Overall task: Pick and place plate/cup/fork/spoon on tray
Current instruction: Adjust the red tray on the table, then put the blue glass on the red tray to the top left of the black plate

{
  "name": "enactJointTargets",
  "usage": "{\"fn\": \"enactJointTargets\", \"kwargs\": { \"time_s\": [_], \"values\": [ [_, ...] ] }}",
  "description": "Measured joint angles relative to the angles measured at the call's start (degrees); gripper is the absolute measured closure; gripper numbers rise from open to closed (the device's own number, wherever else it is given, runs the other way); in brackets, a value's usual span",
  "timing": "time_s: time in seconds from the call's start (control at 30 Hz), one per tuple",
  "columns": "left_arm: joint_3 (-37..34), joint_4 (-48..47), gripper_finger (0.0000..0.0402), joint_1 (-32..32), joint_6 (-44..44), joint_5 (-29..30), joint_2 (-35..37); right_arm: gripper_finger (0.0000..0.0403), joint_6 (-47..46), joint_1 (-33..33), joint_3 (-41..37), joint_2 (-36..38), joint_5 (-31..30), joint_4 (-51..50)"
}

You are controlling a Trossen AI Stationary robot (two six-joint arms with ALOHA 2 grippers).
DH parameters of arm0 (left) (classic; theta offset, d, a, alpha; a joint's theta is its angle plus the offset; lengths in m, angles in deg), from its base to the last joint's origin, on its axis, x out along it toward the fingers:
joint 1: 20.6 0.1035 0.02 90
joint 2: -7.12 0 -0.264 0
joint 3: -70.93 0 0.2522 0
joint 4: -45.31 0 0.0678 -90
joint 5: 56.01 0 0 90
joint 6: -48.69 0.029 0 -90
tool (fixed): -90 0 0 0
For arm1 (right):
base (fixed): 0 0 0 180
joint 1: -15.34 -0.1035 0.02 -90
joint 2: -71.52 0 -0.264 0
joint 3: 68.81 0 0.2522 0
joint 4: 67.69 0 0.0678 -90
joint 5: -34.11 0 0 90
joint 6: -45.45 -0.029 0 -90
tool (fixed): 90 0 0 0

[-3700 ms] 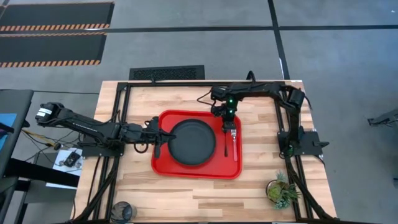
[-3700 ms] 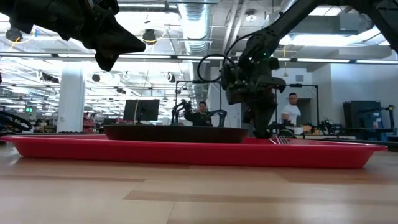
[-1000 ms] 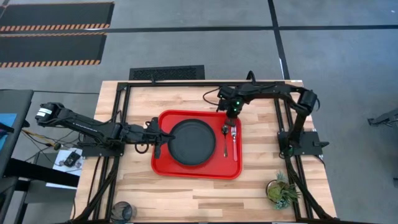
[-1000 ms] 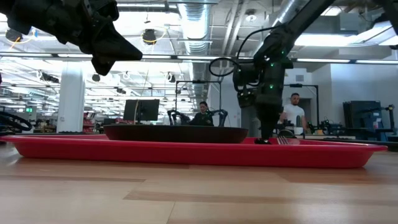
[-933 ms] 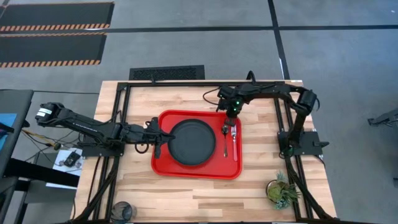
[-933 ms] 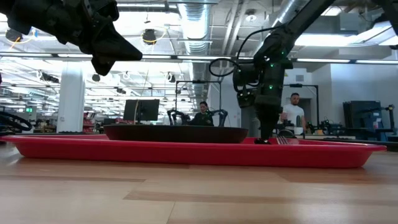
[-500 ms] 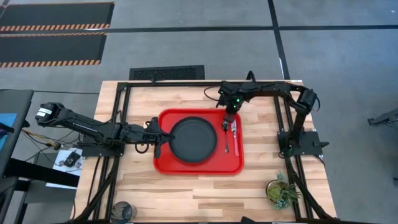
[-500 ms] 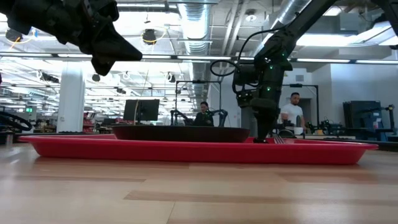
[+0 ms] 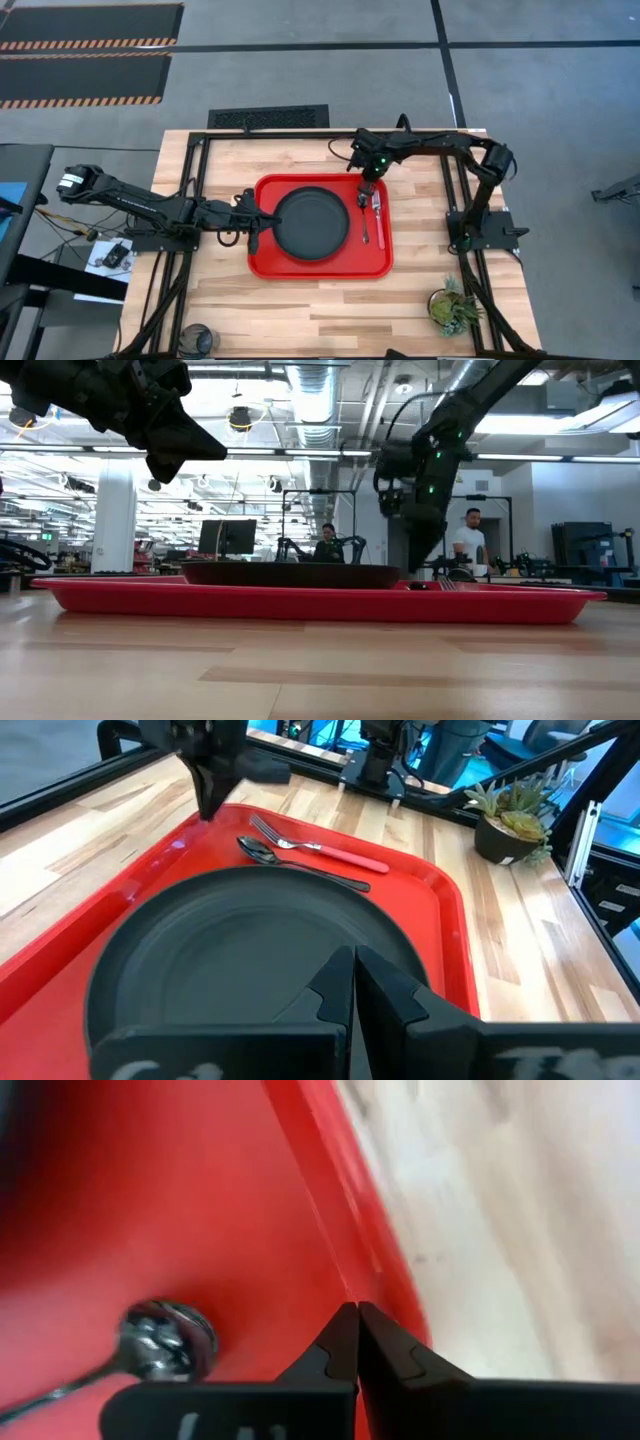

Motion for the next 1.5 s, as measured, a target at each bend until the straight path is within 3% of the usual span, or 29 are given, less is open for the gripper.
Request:
{"fn": "enactJointTargets", "kwargs": {
  "time_s": [0.23,0.4,0.57,0.83,1.23,1.5],
  "values": [
    [2.0,-5.2,0.0401,-1.4,0.1,-2.5,0.0,0.0387,0.0,-2.7,-0.8,9.7,-0.5,2.3],
    [6.8,-17.1,0.0401,-8.7,-1.3,0.6,0.0,0.0398,-0.8,-8.2,-11.2,18.4,0.8,18.9],
    [13.2,-29.4,0.0401,-18.9,-8.8,5.7,-1.2,0.0392,-4.5,-16.0,-21.9,26.2,-1.4,37.1],
    [29.6,-52.3,0.0401,-32.4,-26.0,9.7,-15.3,0.0395,-6.0,-26.9,-29.6,32.8,-9.9,55.6],
    [58.3,-84.2,0.0401,-42.9,-58.7,-6.2,-39.6,0.0391,-5.4,-31.9,-29.6,31.6,-15.4,58.6],
    [67.4,-88.3,0.0358,-47.5,-71.7,-14.5,-45.5,0.039,-5.4,-31.9,-29.7,31.7,-15.4,58.7]
  ]
}}
